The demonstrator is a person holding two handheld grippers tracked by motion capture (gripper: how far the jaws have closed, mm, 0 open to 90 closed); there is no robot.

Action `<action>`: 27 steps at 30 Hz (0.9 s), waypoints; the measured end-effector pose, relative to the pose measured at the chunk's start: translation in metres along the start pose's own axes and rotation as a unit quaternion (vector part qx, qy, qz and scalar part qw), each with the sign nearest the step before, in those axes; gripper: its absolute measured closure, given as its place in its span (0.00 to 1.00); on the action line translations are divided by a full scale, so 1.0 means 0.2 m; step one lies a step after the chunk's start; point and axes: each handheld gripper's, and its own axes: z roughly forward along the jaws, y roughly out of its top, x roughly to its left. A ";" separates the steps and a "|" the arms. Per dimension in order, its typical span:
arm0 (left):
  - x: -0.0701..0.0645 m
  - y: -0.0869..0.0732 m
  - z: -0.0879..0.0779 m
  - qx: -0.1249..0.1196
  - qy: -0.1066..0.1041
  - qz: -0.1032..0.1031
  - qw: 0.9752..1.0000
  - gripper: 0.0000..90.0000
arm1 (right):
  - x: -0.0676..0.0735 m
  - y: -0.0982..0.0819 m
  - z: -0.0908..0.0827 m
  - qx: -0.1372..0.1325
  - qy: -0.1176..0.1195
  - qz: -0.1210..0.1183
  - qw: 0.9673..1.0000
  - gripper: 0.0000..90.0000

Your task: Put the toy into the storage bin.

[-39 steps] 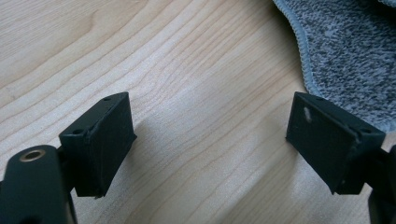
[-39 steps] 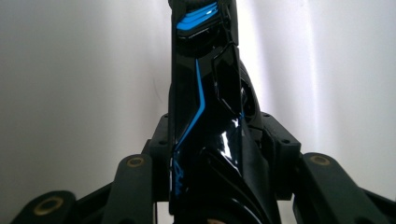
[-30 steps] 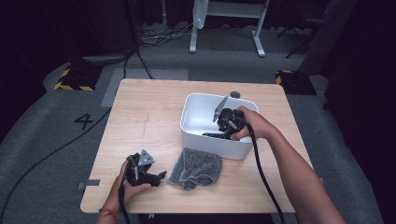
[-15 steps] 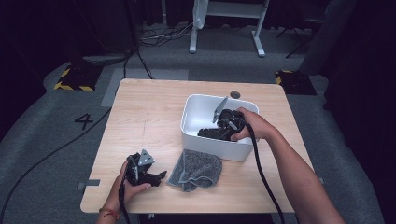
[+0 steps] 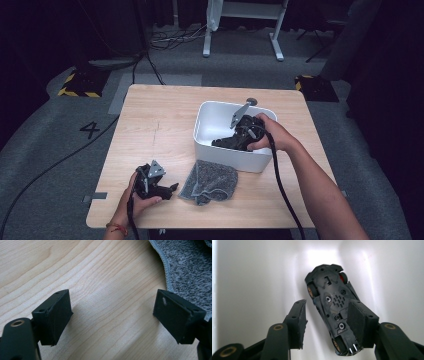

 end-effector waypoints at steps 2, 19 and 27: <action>0.00 0.00 0.00 0.000 0.000 0.000 1.000 0.17 | 0.00 0.00 -0.01 -0.006 -0.005 0.005 1.000 0.52; 0.00 0.00 0.00 0.000 0.000 0.000 1.000 0.17 | -0.02 -0.05 -0.09 -0.062 -0.056 0.032 0.996 0.35; 0.00 0.00 0.00 0.000 -0.001 0.000 1.000 0.17 | 0.00 -0.07 -0.15 -0.090 -0.086 0.048 0.991 0.22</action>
